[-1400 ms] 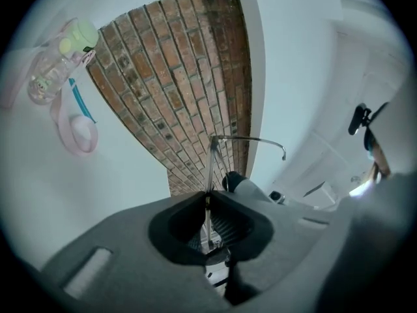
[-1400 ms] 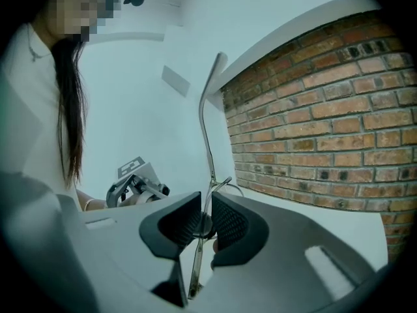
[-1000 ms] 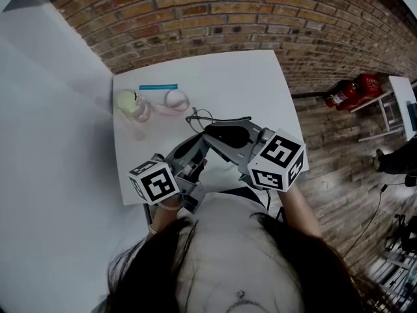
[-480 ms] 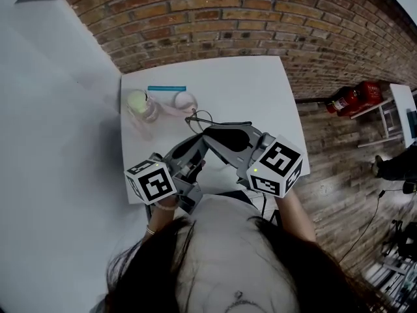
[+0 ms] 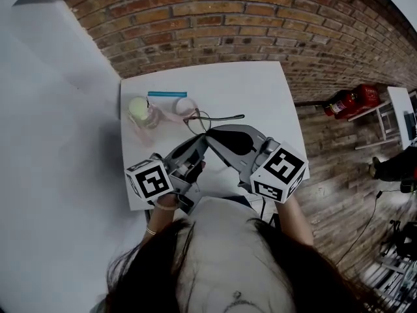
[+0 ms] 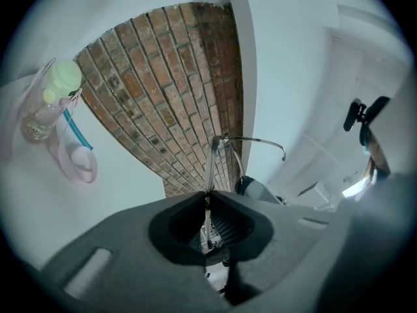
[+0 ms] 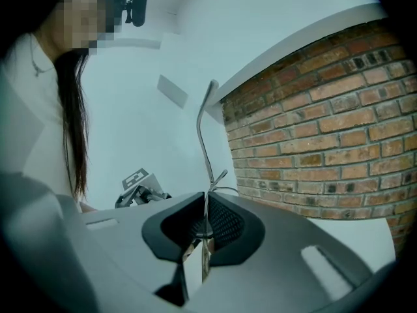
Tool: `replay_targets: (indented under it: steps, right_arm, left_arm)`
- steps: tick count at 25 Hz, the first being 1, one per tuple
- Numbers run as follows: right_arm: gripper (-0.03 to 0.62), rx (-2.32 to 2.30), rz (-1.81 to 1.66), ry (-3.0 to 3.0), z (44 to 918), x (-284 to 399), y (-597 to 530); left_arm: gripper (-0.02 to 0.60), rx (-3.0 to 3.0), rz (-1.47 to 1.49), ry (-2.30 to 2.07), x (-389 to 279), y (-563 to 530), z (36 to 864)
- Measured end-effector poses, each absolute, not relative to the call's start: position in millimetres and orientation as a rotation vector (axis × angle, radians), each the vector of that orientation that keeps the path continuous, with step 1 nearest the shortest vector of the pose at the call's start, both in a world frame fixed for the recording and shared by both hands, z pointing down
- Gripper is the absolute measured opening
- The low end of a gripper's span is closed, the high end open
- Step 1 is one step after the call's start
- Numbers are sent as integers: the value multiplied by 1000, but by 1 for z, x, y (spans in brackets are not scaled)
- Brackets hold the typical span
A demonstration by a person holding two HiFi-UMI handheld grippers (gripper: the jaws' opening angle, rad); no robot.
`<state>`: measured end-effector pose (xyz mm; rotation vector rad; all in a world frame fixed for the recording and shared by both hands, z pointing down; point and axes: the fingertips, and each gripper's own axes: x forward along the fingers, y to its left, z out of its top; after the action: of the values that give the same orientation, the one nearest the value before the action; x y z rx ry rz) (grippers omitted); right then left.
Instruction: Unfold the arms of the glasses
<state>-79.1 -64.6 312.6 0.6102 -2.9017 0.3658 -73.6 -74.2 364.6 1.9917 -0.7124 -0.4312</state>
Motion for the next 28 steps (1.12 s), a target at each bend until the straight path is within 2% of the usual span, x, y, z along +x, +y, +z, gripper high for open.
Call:
replay_targets:
  steps: [28]
  right_arm:
    - [23, 642, 301, -3027, 289, -102, -81]
  left_arm:
    - [21, 1758, -606, -702, -134, -97, 376]
